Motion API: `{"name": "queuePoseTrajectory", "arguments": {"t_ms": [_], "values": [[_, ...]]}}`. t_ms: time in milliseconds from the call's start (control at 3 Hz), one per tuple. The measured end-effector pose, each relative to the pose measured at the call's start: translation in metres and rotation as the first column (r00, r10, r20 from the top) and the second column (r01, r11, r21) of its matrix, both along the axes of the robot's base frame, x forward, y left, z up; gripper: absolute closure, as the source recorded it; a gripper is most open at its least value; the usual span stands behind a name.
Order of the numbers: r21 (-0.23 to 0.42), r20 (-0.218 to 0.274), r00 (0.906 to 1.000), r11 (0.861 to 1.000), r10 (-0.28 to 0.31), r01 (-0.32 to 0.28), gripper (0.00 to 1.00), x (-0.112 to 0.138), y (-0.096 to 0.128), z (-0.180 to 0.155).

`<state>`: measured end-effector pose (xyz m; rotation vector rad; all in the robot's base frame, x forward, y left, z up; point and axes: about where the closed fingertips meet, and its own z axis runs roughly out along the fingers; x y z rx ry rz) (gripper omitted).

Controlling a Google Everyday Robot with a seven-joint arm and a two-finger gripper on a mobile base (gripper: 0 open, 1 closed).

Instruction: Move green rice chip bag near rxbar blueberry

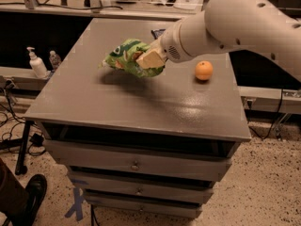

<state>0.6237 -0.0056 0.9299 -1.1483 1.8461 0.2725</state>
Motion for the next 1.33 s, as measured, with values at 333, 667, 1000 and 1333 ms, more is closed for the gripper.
{"name": "queuePoseTrajectory", "arguments": {"t_ms": [333,667,1000,1333], "values": [[0.000,0.000,1.0000,1.000,0.000,0.000,1.00,0.000,0.000,0.000],[-0.038,0.014,0.9993,0.999,-0.034,0.034,1.00,0.005,-0.009,0.001],[-0.090,0.082,0.9876,0.986,-0.134,0.141,1.00,0.035,-0.045,0.008],[-0.126,0.172,0.9476,0.948,-0.269,0.292,1.00,0.064,-0.106,0.019]]}}
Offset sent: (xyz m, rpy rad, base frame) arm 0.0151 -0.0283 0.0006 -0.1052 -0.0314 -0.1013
